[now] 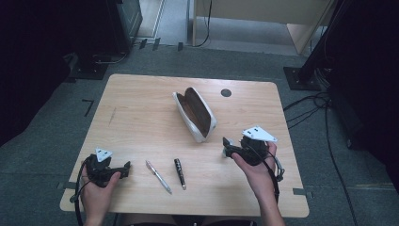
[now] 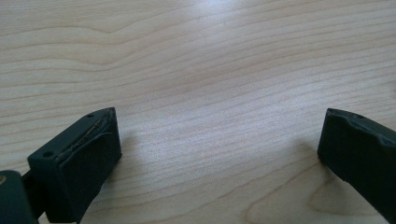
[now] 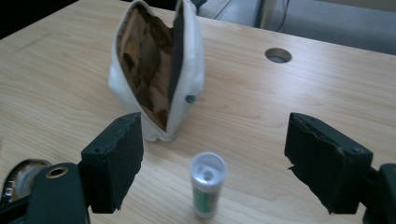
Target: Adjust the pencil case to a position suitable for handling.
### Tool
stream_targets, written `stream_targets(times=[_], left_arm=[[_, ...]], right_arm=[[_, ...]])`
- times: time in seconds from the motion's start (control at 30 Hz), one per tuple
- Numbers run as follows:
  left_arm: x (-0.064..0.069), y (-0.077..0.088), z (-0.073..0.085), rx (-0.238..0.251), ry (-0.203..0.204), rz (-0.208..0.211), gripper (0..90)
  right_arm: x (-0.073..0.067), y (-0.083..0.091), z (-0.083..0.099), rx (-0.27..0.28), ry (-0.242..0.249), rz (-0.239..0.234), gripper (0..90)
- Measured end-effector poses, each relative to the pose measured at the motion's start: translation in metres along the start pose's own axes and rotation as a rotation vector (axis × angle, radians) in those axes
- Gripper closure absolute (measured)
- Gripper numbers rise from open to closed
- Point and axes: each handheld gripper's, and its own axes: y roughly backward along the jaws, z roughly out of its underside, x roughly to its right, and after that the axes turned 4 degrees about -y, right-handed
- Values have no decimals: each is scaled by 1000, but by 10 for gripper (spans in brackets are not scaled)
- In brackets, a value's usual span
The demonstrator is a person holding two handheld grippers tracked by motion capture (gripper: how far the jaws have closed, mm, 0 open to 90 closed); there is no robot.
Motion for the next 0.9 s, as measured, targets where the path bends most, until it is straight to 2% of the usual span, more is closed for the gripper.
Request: stream_targets(times=[0.03,0.2,0.37,0.63,0.9], left_arm=[[0,0,0,0,0,0,0],[0,0,0,1,-1,2,0],[0,0,0,3,0,4,0],[0,0,0,2,-5,6,0],[1,0,0,4,-9,11,0]], right_arm=[[0,0,0,0,0,0,196],[-20,-9,-10,-3,22,-54,234],[-34,-18,-17,1,32,-85,264],[-48,-31,-22,-2,20,-109,312],[-63,-52,-25,-31,34,-125,365]])
